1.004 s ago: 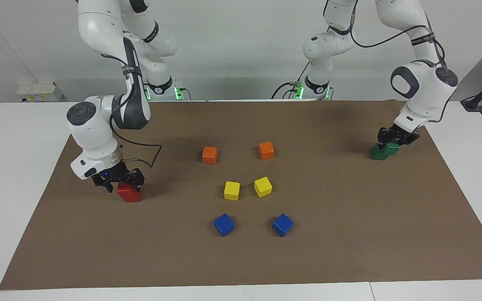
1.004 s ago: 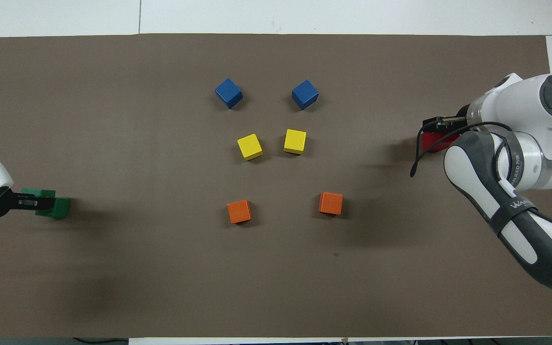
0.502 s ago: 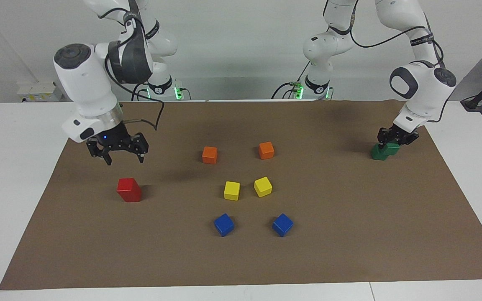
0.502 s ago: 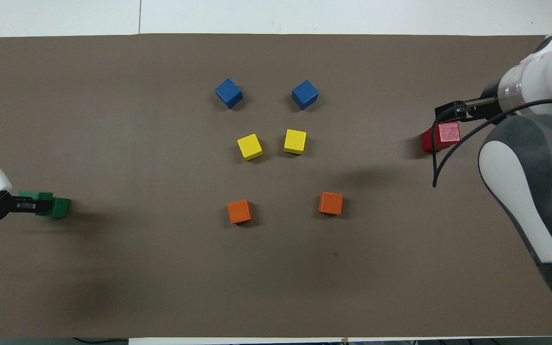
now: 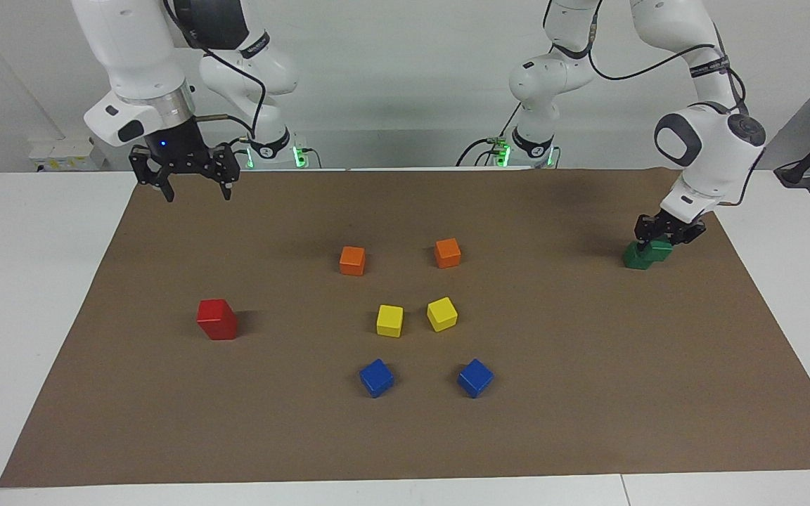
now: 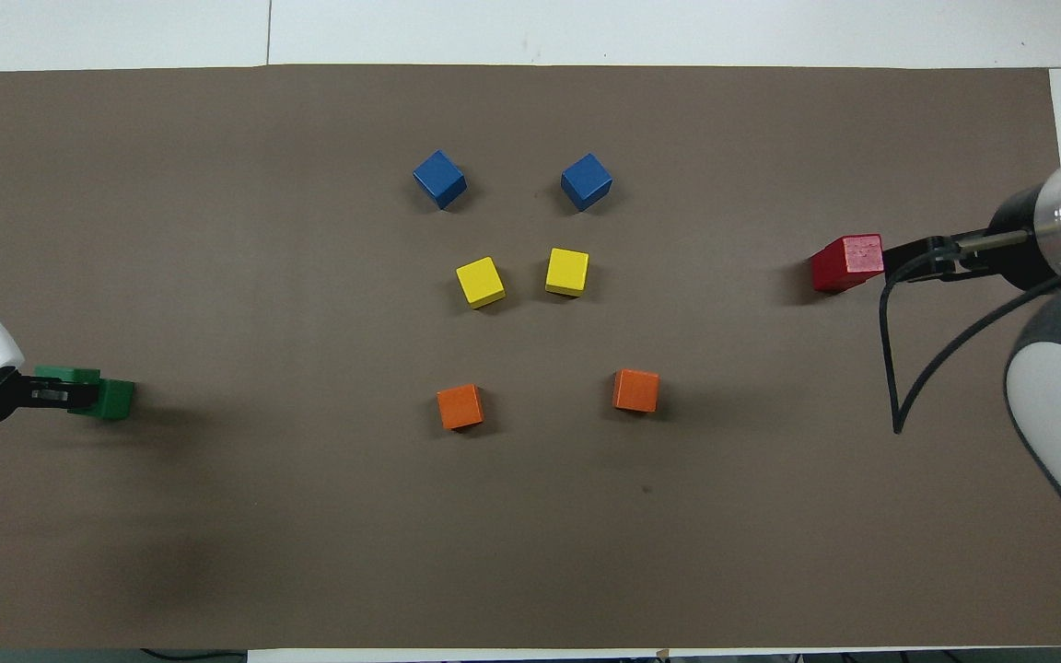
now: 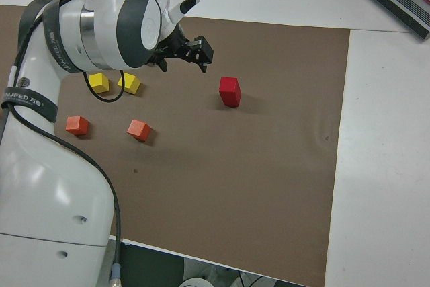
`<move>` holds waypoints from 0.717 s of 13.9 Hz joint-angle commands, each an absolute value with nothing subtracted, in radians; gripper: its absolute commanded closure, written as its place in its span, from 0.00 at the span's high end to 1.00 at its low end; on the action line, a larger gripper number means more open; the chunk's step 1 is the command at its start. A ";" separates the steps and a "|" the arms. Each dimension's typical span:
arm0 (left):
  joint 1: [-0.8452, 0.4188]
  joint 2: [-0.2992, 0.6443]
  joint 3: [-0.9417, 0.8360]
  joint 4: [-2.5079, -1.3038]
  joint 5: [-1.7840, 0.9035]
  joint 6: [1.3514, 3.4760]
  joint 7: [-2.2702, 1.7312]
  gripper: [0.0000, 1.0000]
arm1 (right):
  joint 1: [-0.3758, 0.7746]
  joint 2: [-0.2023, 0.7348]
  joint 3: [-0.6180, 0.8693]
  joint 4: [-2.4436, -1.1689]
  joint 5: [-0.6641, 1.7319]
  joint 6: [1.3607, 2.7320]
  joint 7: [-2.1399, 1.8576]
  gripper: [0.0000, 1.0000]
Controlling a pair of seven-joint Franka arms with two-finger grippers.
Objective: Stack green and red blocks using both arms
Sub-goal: 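Open the right gripper and withdraw it from the red stack, then open the left gripper and withdraw it from the green blocks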
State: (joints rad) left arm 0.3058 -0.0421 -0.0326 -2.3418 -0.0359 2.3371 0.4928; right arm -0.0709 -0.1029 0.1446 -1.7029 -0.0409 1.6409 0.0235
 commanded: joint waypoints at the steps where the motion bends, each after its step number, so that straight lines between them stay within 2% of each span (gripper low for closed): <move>1: 0.311 -0.058 -0.041 -2.310 -0.018 2.271 0.486 1.00 | -0.087 -0.110 0.141 -1.691 -0.023 1.618 -0.002 1.00; 10: 0.265 -0.133 -0.069 -1.979 -0.017 1.838 0.254 1.00 | -0.091 -0.101 0.138 -1.706 -0.021 1.620 0.008 1.00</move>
State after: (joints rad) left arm 0.2937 -0.1167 -0.0627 -2.0521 -0.0359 1.9297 0.3603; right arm -0.0726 -0.1097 0.1317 -1.7022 -0.0409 1.6221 0.0235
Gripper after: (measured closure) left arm 0.000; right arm 0.000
